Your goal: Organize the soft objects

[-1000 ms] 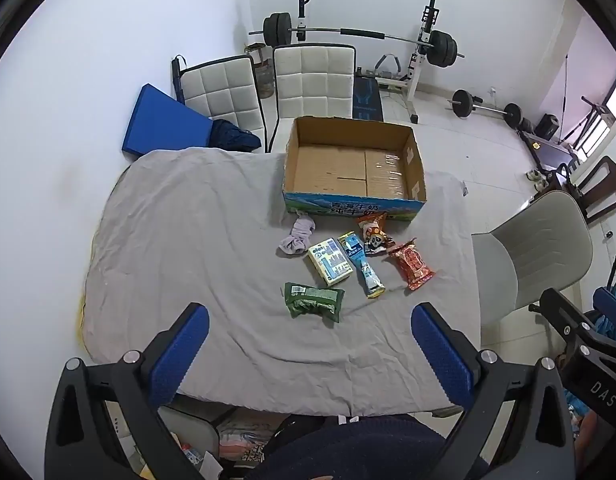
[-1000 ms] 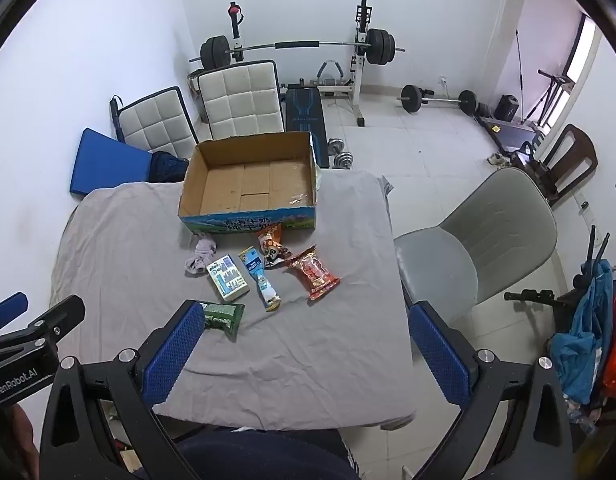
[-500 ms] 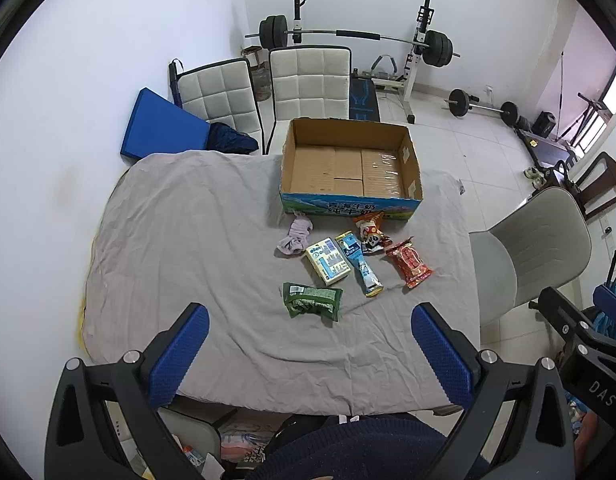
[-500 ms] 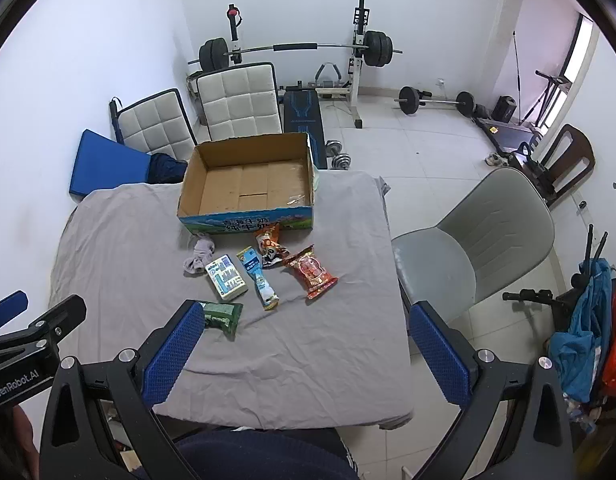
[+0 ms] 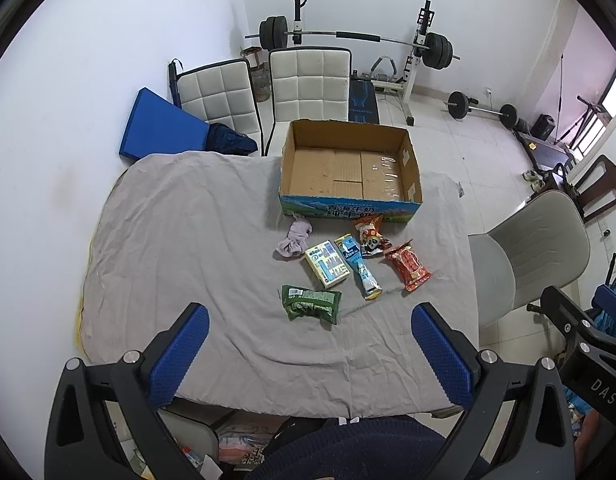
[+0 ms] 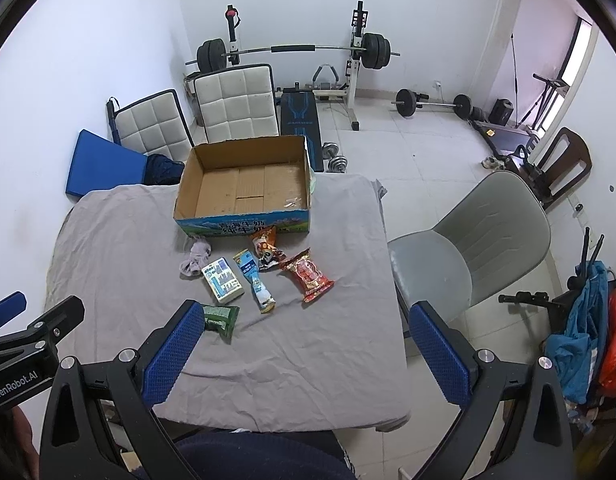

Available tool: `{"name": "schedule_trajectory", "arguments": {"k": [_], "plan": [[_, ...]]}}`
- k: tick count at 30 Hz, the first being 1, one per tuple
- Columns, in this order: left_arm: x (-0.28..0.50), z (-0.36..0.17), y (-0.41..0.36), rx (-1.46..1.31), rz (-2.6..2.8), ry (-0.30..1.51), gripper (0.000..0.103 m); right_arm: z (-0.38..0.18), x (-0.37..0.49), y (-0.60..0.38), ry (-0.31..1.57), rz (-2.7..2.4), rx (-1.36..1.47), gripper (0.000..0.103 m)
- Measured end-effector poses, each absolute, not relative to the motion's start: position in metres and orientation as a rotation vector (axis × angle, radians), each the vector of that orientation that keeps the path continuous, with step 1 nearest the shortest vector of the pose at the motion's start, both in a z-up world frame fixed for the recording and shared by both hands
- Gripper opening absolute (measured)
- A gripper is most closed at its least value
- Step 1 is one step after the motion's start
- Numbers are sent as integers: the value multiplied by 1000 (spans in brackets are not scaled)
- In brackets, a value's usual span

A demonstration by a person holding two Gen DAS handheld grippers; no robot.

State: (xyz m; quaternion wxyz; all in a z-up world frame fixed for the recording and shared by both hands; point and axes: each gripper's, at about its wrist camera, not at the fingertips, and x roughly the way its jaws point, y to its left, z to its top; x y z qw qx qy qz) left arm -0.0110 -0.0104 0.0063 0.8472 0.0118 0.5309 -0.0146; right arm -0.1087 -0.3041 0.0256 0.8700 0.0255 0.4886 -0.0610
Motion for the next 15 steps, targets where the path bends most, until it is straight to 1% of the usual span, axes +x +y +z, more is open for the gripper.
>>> {"name": "schedule_trajectory", "arguments": {"k": [15], "plan": [[-8, 16, -8, 18, -31, 1093, 103, 37, -111, -302, 986, -136, 46, 103]]}}
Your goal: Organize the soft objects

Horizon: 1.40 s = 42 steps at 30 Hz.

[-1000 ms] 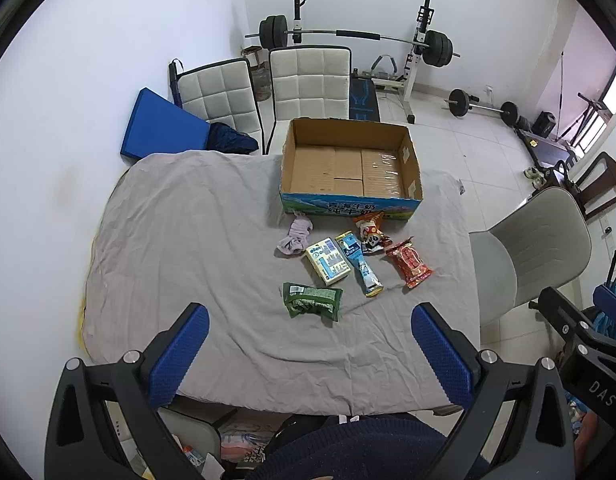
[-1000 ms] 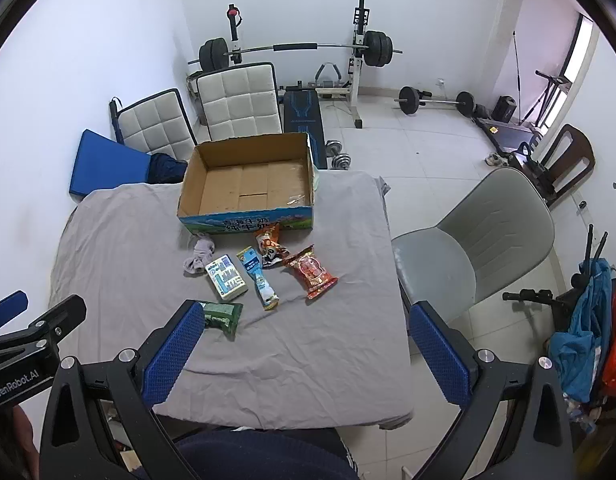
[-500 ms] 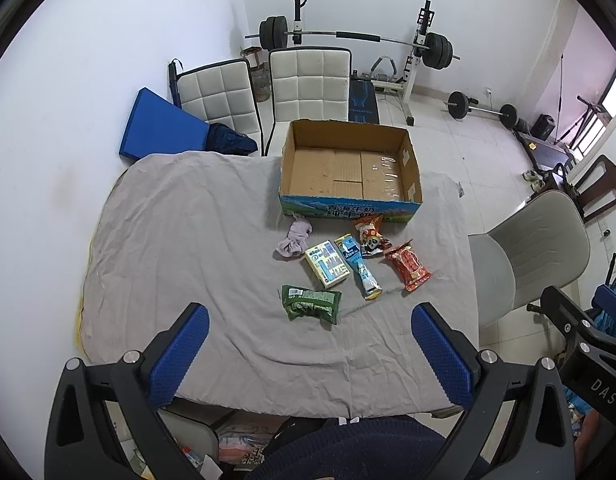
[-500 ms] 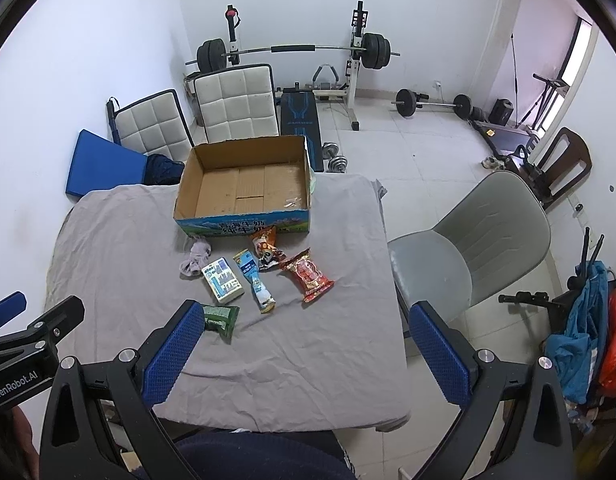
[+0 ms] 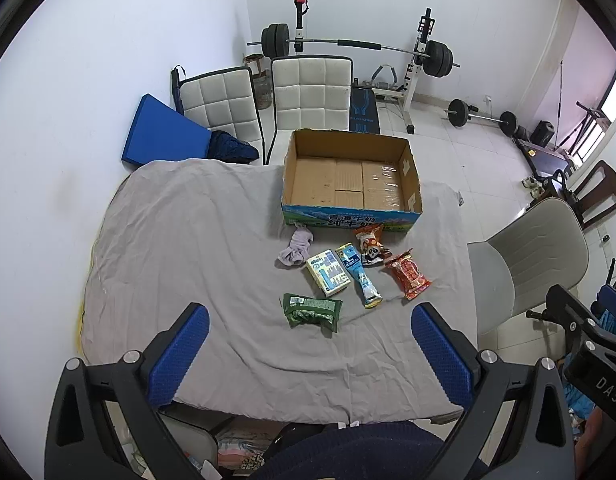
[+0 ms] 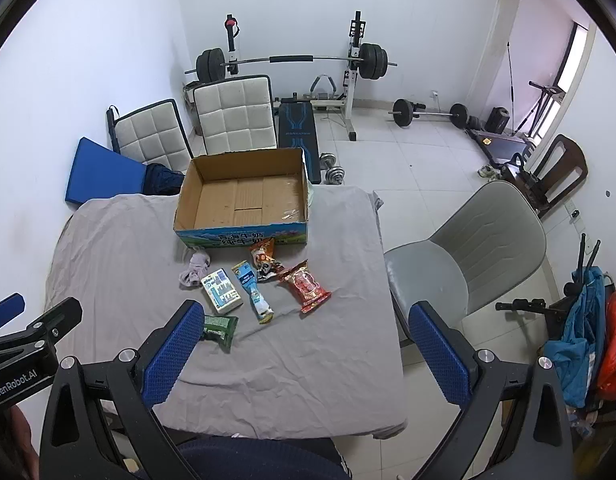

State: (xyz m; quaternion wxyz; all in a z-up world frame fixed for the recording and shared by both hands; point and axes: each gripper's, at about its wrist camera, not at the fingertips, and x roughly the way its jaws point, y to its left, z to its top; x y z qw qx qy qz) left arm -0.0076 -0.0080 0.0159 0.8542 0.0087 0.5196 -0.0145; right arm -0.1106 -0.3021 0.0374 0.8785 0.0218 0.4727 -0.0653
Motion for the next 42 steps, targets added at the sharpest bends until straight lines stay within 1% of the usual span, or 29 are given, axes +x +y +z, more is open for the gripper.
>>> {"name": "schedule_trajectory", "arguments": {"k": [42], "plan": [[-10, 26, -11, 17, -21, 1075, 103, 44, -111, -303, 969, -128, 51, 103]]}}
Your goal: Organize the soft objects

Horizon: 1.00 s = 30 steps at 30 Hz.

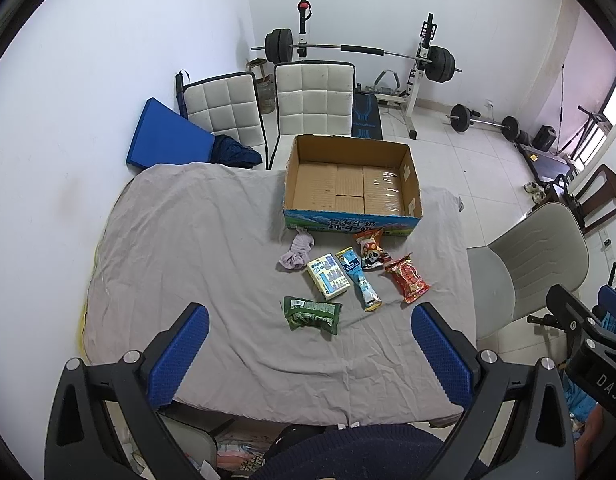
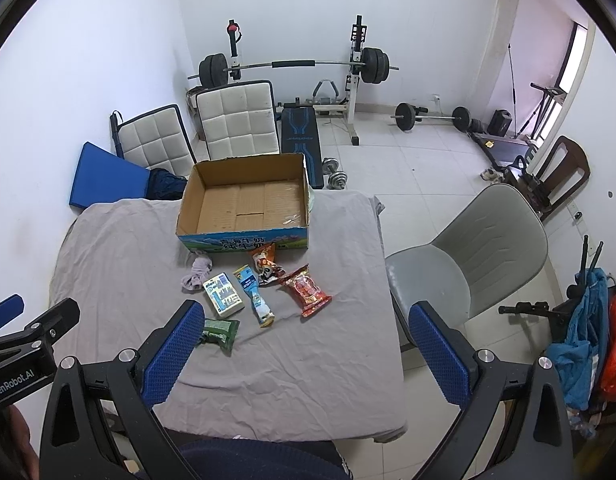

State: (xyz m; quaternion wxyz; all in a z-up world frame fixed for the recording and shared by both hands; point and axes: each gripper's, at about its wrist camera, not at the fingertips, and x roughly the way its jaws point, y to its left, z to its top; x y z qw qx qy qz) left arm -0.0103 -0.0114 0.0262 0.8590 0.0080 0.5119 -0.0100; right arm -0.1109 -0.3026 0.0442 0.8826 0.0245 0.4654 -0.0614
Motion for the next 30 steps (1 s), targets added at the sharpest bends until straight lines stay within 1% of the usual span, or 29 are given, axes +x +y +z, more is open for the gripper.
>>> {"name": "schedule_trajectory", "arguments": {"k": [6, 9, 12, 16, 20, 23, 24, 27, 30], "plan": [[-10, 23, -10, 12, -26, 1080, 103, 40, -107, -302, 978, -119, 57, 103], [1, 13, -10, 2, -38, 1090, 103, 25, -96, -307, 1001, -105, 70, 103], [18, -4, -8, 6, -7, 1084, 103, -1, -79, -319, 1039, -86, 85, 103], [52, -40, -3, -12, 24, 1141, 103, -48, -43, -335, 1126, -87, 94, 103], [88, -94, -1, -19, 46, 1225, 103, -106, -4, -347, 1216, -86, 96, 103], [111, -138, 1, -60, 60, 1279, 103, -158, 29, -354, 1292, -85, 92, 103], [121, -159, 0, -73, 69, 1333, 103, -176, 40, -356, 1317, -87, 75, 103], [143, -203, -8, -88, 59, 1412, 102, -232, 72, -361, 1386, -82, 37, 103], [163, -239, -19, -86, 45, 1485, 102, -286, 100, -364, 1468, -66, 12, 103]]}}
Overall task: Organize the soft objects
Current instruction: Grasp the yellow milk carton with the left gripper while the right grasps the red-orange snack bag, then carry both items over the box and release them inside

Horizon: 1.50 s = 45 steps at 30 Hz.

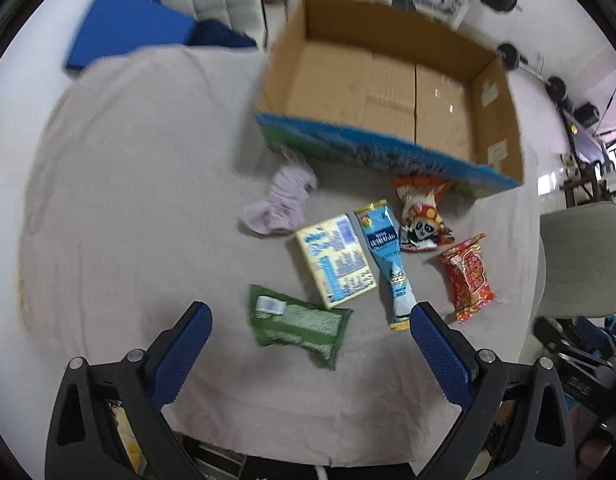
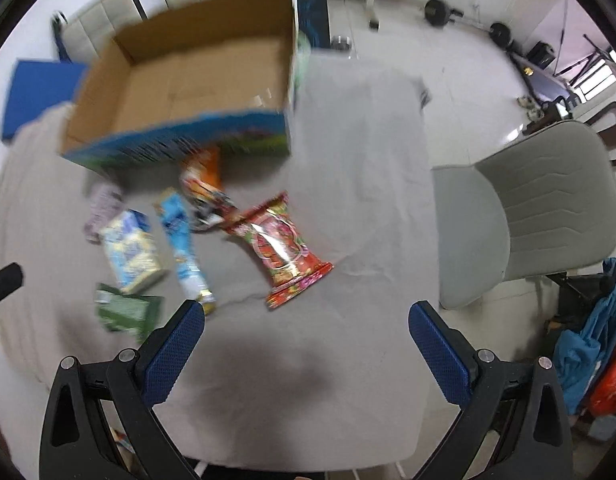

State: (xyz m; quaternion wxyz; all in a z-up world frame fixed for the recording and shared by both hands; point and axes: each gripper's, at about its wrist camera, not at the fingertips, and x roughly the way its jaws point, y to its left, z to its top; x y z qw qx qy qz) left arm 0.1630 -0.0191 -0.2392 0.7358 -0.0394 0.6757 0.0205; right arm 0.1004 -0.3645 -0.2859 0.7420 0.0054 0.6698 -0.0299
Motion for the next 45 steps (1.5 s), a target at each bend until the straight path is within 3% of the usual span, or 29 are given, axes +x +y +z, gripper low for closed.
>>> {"name": "schedule_trajectory", "arguments": {"k": [7, 13, 16, 17, 18, 19, 21, 22, 23, 27, 28, 34, 35, 37, 45], "plan": [[203, -338, -31, -172, 48, 1706, 102, -377, 142, -363, 1583, -19, -70, 103], [215, -396, -34, -229, 83, 1818, 102, -415, 153, -368, 1643, 20, -27, 103], [217, -411, -34, -253, 103, 1831, 101, -433, 155, -371, 1678, 30, 20, 96], [217, -415, -34, -259, 112, 1828, 101, -439, 156, -372, 1687, 29, 29, 93], [216, -417, -33, -264, 114, 1821, 94, -443, 156, -374, 1696, 28, 45, 84], [215, -418, -34, -259, 114, 1814, 77, -447, 156, -376, 1703, 29, 65, 76], [211, -420, -38, -227, 93, 1818, 66, -452, 153, -382, 1716, 5, 110, 70], [208, -419, -43, -189, 74, 1810, 65, -456, 152, -386, 1727, 1, 170, 62], [205, -418, -49, -132, 56, 1795, 64, -457, 148, -390, 1748, 5, 219, 61], [188, -415, -75, 84, -3, 1754, 62, -467, 136, -392, 1772, 39, 297, 64], [185, -417, -77, 84, 3, 1760, 62, -470, 135, -392, 1767, 35, 280, 68], [178, -452, -69, -65, 51, 1770, 62, -481, 145, -399, 1744, -23, 290, 69], [176, -455, -71, -73, 54, 1765, 61, -483, 153, -399, 1752, -35, 288, 68], [174, -461, -74, -84, 52, 1754, 61, -493, 152, -402, 1764, -44, 308, 52], [170, -419, -77, -12, 19, 1649, 60, -494, 124, -384, 1733, -76, 305, 48]]}}
